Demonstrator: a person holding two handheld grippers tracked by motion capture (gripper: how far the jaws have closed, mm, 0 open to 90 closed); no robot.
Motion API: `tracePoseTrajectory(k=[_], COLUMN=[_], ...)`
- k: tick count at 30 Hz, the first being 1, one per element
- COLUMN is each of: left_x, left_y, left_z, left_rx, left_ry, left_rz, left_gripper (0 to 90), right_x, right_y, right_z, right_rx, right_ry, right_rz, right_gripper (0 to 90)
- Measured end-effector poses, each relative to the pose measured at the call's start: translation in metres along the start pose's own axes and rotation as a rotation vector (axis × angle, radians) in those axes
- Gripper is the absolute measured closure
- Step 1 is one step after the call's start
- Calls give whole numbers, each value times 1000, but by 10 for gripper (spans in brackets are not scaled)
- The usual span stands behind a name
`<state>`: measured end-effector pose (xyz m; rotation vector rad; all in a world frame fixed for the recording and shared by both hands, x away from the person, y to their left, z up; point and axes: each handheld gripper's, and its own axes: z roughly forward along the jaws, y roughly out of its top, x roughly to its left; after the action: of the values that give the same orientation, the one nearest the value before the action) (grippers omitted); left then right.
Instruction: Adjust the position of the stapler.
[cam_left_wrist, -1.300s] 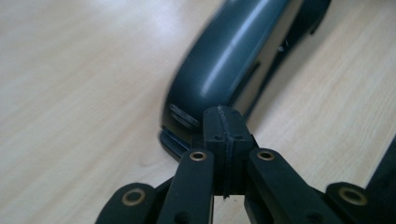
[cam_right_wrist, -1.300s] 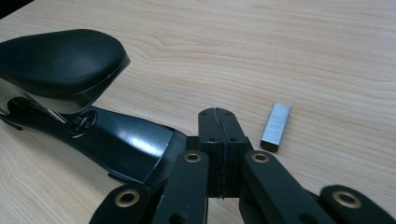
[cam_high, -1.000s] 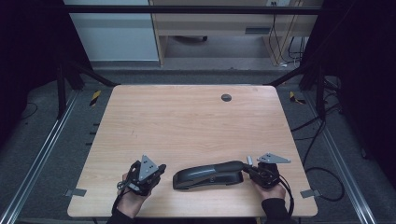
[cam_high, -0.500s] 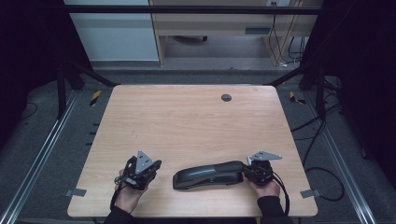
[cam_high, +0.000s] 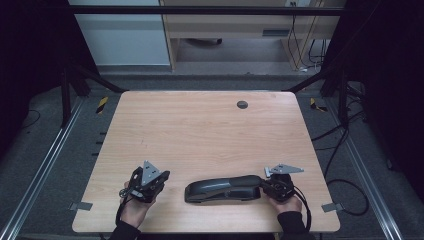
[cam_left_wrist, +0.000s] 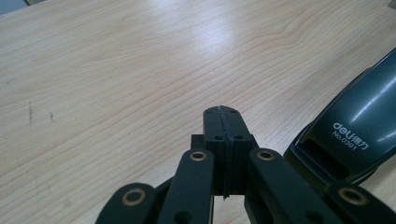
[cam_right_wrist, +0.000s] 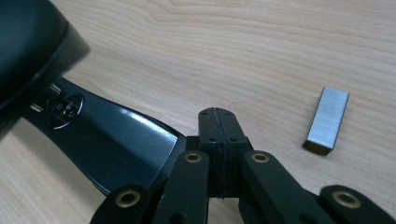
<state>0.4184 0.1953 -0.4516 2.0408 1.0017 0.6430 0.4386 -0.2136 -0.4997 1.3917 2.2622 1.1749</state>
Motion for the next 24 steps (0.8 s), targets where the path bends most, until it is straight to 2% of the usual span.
tracePoseTrajectory(k=[8,11,12,13,14,16,17,19,21,23,24], left_x=[1,2,2,1,1,0,0,-1,-2,-3,-4], left_y=[0,0,1,2,3,6,7,10,14,19,20], left_z=[-2,-2,-1,-1,-1,0,0,0,0,-2,-3], left_rx=[-8,-9,-7,-8,-10,-14,-14,-19,-25,-32,-36], left_ry=[5,6,9,12,19,32,39,46,49,56,56], left_rz=[0,4,7,10,11,21,25,30,31,46,49], left_gripper=[894,854,808,777,777,712,658,626,568,510,487], right_x=[5,6,6,5,5,0,-5,-7,-11,-16,-18], right_y=[-4,-3,-2,-2,-2,-2,-3,-4,-5,-5,-6], right_z=[-5,-6,-12,-16,-16,-24,-29,-32,-37,-40,-43], right_rx=[8,-12,-61,-86,-86,-121,-141,-142,-145,-132,-142], right_ry=[3,-17,-46,-56,-56,-100,-134,-151,-196,-243,-260], right_rz=[-6,-28,-30,-27,-27,-31,-18,-14,-10,-15,1], right_gripper=[900,900,881,837,837,773,686,661,536,482,447])
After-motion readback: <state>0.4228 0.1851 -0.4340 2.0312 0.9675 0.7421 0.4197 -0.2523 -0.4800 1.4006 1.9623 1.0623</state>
